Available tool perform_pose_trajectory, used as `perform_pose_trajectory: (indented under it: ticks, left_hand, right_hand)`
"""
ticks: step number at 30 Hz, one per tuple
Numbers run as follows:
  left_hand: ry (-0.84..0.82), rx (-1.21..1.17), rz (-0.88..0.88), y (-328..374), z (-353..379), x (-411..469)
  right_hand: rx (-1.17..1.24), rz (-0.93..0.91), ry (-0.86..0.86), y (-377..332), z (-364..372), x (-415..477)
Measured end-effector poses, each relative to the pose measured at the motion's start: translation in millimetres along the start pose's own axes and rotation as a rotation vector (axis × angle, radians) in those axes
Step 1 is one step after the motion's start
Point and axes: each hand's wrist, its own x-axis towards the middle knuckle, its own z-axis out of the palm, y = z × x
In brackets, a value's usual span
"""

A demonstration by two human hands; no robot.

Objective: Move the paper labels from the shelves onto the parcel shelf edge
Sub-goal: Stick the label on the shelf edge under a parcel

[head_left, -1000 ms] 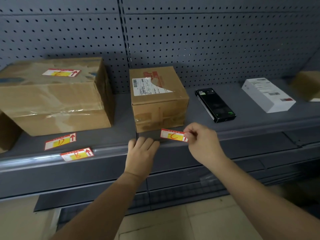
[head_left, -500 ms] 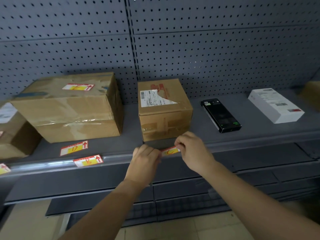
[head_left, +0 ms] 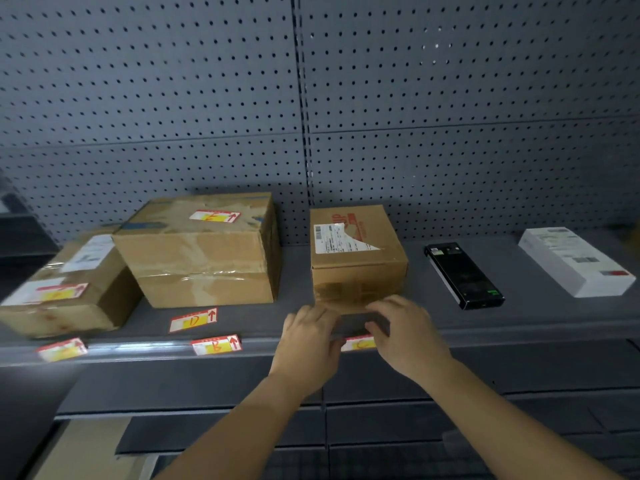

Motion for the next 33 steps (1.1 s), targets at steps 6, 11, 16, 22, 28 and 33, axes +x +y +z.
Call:
perform_pose_trajectory:
  ticks: [6,11,16,22,28,33]
  left_hand:
    - [0.081,0.045,-0.135,8.8,-62.6,19.3]
    - [0.111,0.091,-0.15,20.6,-107.8,19.6]
    - [0.118,0.168,-0.241,25.0,-130.2,4.7]
    - [0.148,0.192,-0.309,22.7,-138.7,-13.3]
    - [0.121,0.212,-0.327,34.5,-134.4,-14.1]
    - [0.132,0.158,-0.232,66.4,-114.1,16.2]
  right_hand:
    - [0.001,-0.05,0.054,-47.1,-43.8,15.2]
    - [-0.008,-0.081,0.056,-70.4,-71.4,17.7]
    - [-0.024,-0.154,0.044,-87.2,-73.5,16.3]
    - [0.003,-0.212,0.029,-96.8,-68.6,15.8]
    - [0.032,-0.213,0.014,-88.5,-74.1,7.9]
    - [0.008,-0.129,0.046,-52.3,-97.3,-4.6]
